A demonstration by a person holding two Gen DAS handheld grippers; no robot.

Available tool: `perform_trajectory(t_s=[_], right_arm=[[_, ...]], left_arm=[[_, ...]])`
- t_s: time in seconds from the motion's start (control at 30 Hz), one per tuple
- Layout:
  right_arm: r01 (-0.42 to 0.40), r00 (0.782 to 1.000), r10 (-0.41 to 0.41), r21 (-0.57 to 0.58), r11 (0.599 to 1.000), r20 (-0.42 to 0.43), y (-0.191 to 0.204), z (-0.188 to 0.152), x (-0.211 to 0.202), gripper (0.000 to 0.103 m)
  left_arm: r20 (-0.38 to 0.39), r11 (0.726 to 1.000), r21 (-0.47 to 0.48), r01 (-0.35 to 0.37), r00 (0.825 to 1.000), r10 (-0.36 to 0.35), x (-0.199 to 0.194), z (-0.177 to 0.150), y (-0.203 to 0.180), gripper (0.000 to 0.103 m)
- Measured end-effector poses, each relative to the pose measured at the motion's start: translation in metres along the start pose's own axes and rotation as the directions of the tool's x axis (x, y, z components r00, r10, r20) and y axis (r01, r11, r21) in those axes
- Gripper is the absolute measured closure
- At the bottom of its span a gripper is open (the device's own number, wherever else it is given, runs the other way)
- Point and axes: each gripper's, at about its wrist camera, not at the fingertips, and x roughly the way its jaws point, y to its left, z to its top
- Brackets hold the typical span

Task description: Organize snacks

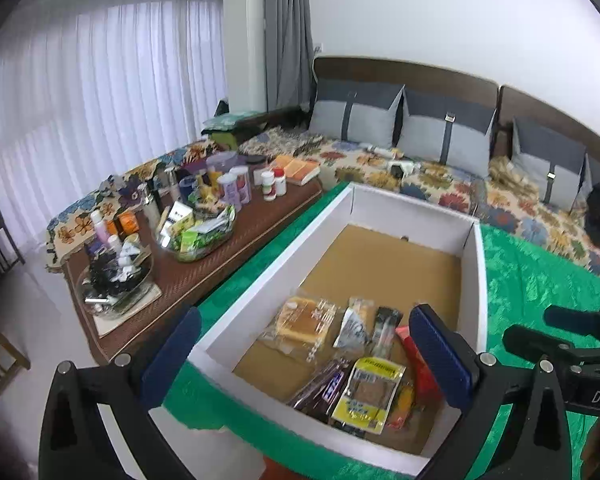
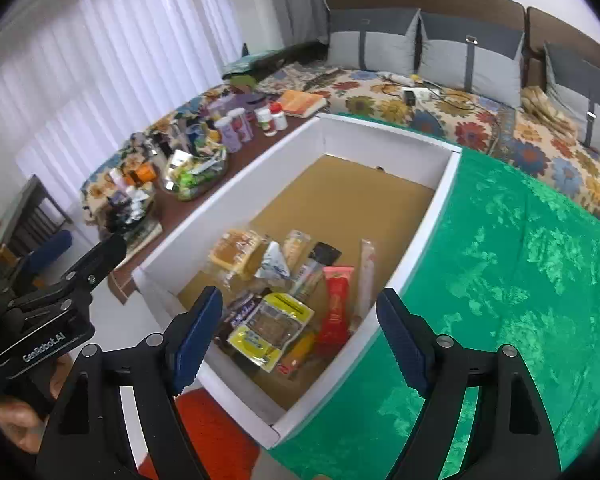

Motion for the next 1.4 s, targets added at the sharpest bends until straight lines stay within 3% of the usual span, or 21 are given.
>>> perform_trajectory(t_s=[0.17, 0.27, 0.47, 0.93, 1.4], right_arm=[[0.07, 0.998, -0.069, -0.021, 0.997, 0.012, 0.004, 0.0, 0.002, 0.02], [0.114, 0.993, -0.113, -0.056, 0.992, 0.025, 0.01, 0.0, 0.004, 0.02], [0.153, 0.988, -0.151, -0.089, 0.984, 0.031, 0.018, -0.002, 0.011, 0.02], [0.151, 0.988, -0.148, -0.1, 0.984, 0.032, 0.024, -0.003, 0.017, 0.02], [0.15, 0.989, -0.149, -0.099, 0.984, 0.018, 0.023, -0.005, 0.022, 0.02]], left_arm=[[-0.113, 0.998, 0.046, 0.035, 0.993, -0.03, 0.017, -0.005, -0.006, 0.0], [-0.157, 0.998, 0.063, 0.001, 0.988, 0.009, 0.025, -0.012, -0.009, 0.0], [-0.155, 0.998, 0.063, 0.004, 0.988, 0.006, 0.026, -0.018, -0.009, 0.0], [-0.196, 1.0, -0.012, 0.024, 0.98, -0.026, 0.034, -0.019, 0.01, 0.0], [-0.196, 1.0, -0.009, -0.014, 0.981, 0.012, 0.038, -0.018, 0.009, 0.0]])
